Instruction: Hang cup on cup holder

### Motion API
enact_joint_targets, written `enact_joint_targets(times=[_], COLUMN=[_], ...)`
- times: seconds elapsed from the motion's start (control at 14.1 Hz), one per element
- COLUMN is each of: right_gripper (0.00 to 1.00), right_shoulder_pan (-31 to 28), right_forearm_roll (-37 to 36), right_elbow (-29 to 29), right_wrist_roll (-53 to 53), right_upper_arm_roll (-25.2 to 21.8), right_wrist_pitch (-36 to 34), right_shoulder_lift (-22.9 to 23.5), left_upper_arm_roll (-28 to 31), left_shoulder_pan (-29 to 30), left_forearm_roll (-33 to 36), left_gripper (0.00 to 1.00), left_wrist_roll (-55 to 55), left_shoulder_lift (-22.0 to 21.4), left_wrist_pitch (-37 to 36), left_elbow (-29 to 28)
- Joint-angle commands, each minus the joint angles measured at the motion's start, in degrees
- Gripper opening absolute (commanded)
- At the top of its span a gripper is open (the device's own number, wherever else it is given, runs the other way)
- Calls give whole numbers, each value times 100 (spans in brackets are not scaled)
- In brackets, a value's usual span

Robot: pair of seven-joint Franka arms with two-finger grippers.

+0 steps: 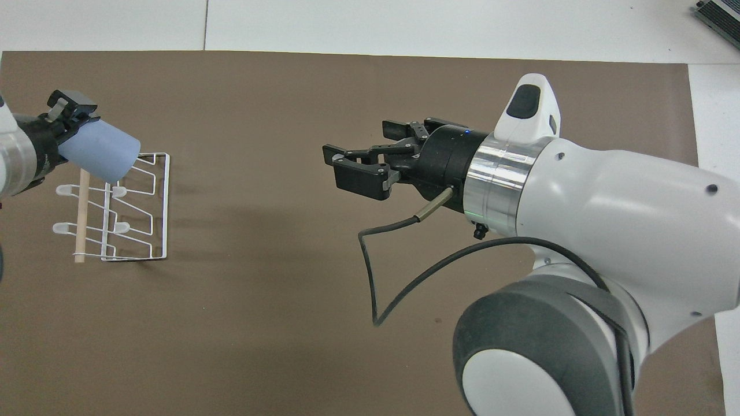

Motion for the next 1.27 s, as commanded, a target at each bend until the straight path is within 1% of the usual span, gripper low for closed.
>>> enact_joint_targets(times=[0.0,0.14,0.21,0.28,0.42,0.64,0.78,0.85,0.99,1.13,1.2], right_gripper=[100,100,100,100,100,100,100,100,100,100,100], right_shoulder_pan=[-97,-123,-149,-149,-210,-403,-518,-536,-545,-553,-554], right_forearm_roll=[-1101,-1909,-2357,-2623,-2696,-2705,-2713,-2835,-3501,-3811,-3925], right_elbow=[60,156,340,576,990,1438,1501,1502,1580,1607,1572], right_wrist_roll=[29,30,30,30,38,65,117,213,485,924,1074], right_upper_arm_roll=[-39,-117,-257,-363,-591,-987,-1215,-1330,-1392,-1418,-1523], right_wrist_pitch=[-165,-576,-892,-1321,-2192,-3265,-3767,-3995,-4531,-5033,-5191], right_shoulder_lift=[-41,-41,-32,-6,29,64,73,73,73,73,30], left_upper_arm_roll=[-30,-30,-30,-30,-30,-30,-30,-30,-30,-30,-22], left_shoulder_pan=[206,321,365,392,488,497,497,515,524,559,559], left_forearm_roll=[273,334,543,754,879,1098,1125,1125,1212,1344,1371], left_gripper=[0,0,0,0,0,0,0,0,0,0,0], left_wrist_roll=[520,688,689,689,697,741,741,741,741,733,733], left_shoulder_lift=[602,821,979,1042,1051,972,963,989,1007,1007,972], left_wrist_pitch=[484,845,985,1030,1048,1075,1258,1285,1399,1514,1610], left_elbow=[370,361,361,353,265,46,-87,-78,-113,-262,-402])
